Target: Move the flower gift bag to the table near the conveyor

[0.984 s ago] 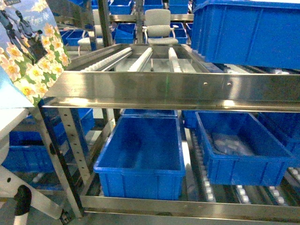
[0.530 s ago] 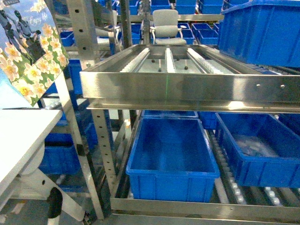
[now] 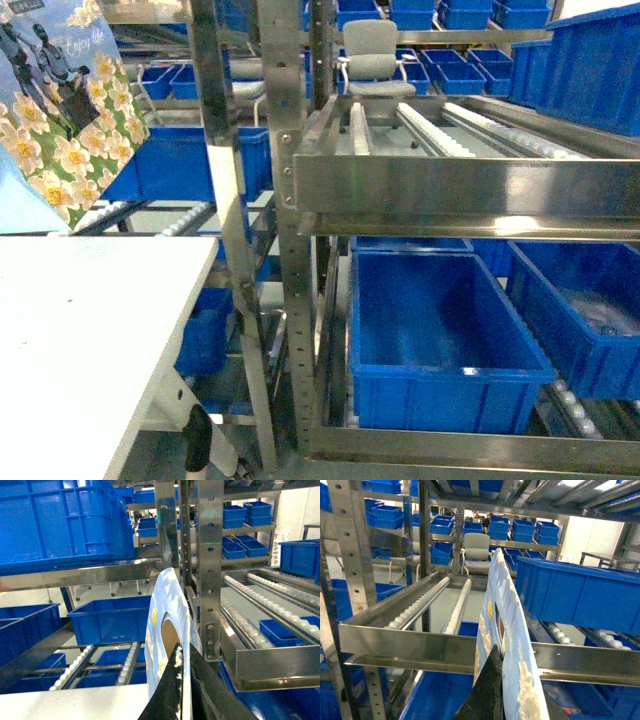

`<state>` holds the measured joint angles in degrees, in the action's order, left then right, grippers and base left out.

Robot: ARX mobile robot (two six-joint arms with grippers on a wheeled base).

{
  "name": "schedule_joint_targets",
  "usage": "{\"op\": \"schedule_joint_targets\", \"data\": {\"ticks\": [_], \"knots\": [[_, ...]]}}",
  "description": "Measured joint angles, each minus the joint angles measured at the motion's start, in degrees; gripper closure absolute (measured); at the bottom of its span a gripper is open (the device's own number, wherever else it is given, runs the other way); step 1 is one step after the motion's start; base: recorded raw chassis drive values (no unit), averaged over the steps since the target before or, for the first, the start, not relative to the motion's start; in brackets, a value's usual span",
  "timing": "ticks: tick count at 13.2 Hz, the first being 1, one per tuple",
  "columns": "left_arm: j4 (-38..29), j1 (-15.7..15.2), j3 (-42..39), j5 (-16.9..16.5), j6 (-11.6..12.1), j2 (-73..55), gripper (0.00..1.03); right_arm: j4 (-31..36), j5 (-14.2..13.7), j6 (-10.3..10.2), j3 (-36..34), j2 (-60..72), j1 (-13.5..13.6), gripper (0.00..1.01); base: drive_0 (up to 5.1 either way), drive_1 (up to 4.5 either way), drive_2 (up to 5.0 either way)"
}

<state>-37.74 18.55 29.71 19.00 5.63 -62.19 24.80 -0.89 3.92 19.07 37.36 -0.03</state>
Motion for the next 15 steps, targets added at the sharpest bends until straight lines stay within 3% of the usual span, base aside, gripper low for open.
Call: {"op": "schedule_joint_targets", "data": {"ticks": [15], "knots": [[0.11, 0.04, 0.00, 0.00, 0.00, 0.02, 1.01, -0.13, 0.07, 0.00, -0.02, 0.02, 0.02, 0.99, -5.0, 2.47, 2.5]]}}
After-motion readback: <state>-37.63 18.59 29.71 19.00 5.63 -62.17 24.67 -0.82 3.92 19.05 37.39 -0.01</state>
